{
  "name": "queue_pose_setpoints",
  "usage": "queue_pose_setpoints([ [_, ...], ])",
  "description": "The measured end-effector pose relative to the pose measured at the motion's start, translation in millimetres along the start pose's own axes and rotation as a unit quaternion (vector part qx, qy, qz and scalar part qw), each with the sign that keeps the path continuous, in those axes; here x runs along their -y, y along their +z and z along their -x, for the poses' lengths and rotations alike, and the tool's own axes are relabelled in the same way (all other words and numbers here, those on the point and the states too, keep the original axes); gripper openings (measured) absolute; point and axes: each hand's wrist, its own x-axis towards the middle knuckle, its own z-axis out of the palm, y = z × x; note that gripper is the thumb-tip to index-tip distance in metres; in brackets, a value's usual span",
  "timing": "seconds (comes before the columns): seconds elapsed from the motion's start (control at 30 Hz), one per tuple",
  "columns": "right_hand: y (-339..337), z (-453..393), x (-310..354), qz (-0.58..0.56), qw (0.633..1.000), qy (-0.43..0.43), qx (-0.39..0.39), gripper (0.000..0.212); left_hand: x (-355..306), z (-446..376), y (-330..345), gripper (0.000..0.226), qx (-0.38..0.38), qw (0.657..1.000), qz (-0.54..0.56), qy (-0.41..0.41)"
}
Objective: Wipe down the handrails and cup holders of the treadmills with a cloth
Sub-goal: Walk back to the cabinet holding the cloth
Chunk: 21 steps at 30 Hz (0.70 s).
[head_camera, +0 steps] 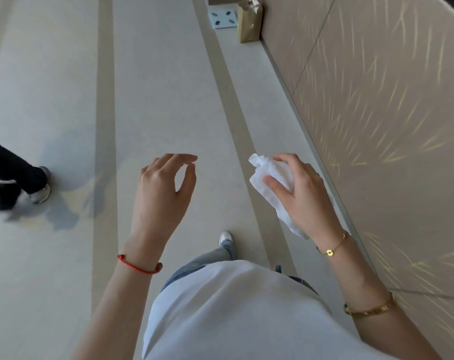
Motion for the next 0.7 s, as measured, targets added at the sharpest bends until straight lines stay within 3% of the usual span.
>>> queue_pose_setpoints([
  [0.7, 8, -452, -51, -0.022, 0.998, -0.051, 0.036, 0.034, 79, -402, 123, 0.017, -0.040, 0.998, -0.019, -0.034],
])
